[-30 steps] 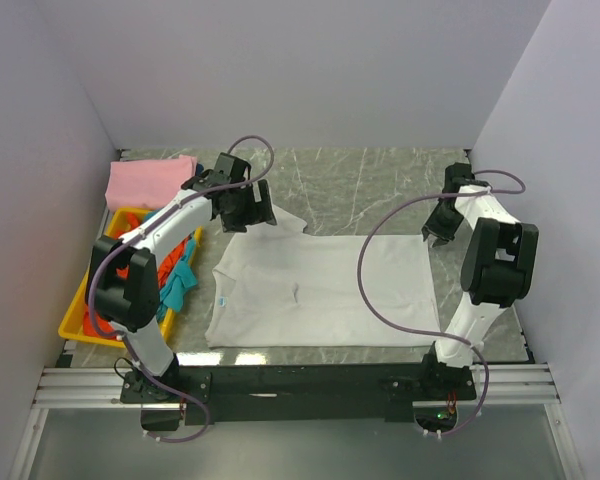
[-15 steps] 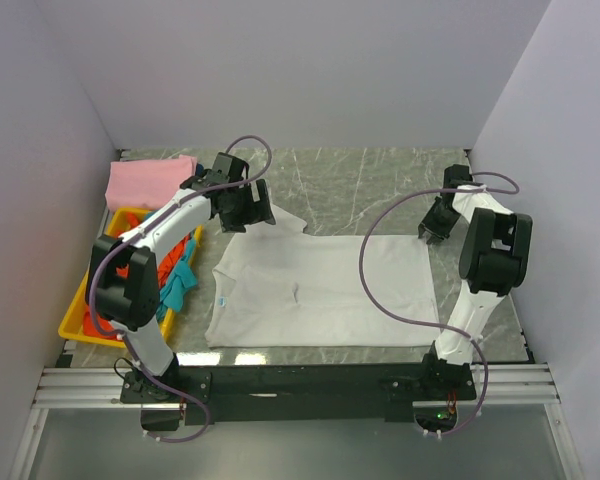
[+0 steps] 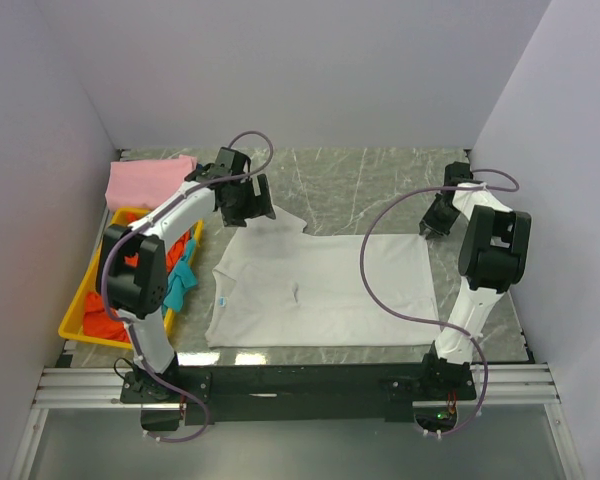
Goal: Fold and stack the t-shirts
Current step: Fold the tshirt
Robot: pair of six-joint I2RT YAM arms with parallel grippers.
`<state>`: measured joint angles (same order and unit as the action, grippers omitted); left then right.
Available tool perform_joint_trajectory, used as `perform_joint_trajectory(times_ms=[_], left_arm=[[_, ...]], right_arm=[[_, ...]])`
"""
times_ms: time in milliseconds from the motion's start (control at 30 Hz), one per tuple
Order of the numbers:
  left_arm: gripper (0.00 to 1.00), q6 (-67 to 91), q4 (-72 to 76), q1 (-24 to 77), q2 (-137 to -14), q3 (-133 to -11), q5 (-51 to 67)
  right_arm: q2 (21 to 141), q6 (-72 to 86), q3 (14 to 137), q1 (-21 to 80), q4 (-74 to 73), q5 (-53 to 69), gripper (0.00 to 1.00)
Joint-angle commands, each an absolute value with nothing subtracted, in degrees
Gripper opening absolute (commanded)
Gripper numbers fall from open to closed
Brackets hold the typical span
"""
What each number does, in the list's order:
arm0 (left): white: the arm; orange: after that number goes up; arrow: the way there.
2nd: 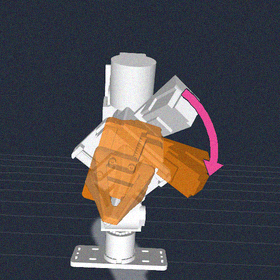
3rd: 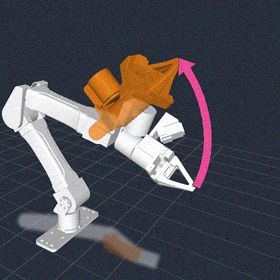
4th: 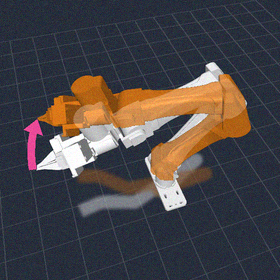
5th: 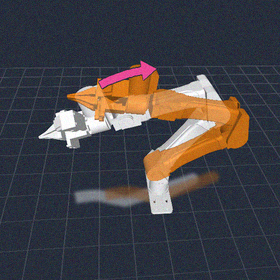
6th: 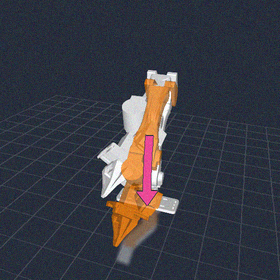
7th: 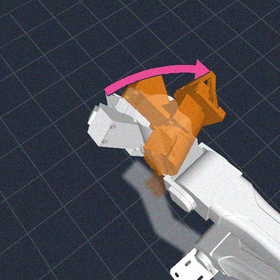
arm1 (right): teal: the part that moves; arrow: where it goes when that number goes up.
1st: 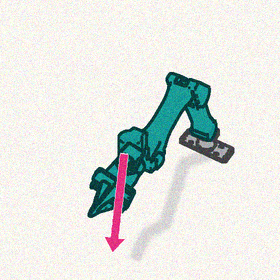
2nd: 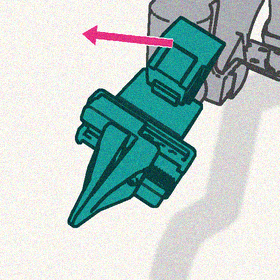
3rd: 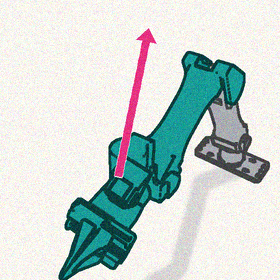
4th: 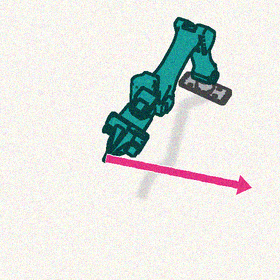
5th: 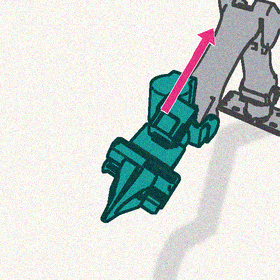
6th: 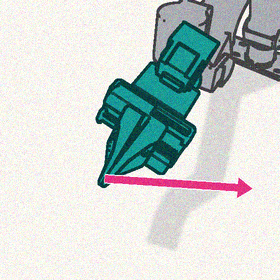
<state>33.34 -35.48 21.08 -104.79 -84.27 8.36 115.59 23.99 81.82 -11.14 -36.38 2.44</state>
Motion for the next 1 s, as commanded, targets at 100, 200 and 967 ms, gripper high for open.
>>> perform_joint_trajectory(times_ms=[100,200,967], left_arm=[[0.91,30.4,-35.9,20.4,-108.8,-90.5,9.2],[0.9,29.0,-36.9,19.8,-112.7,-94.5,8.4],[0.54,22.8,-31.6,17.1,-132.9,-111.4,2.5]], right_arm=[[116.9,23.1,83.0,-11.6,-35.0,2.5,0.2],[116.6,22.9,82.6,-11.6,-35.2,2.4,0.14],[112.7,22.9,78.0,-11.6,-35.9,3.6,0.1]])
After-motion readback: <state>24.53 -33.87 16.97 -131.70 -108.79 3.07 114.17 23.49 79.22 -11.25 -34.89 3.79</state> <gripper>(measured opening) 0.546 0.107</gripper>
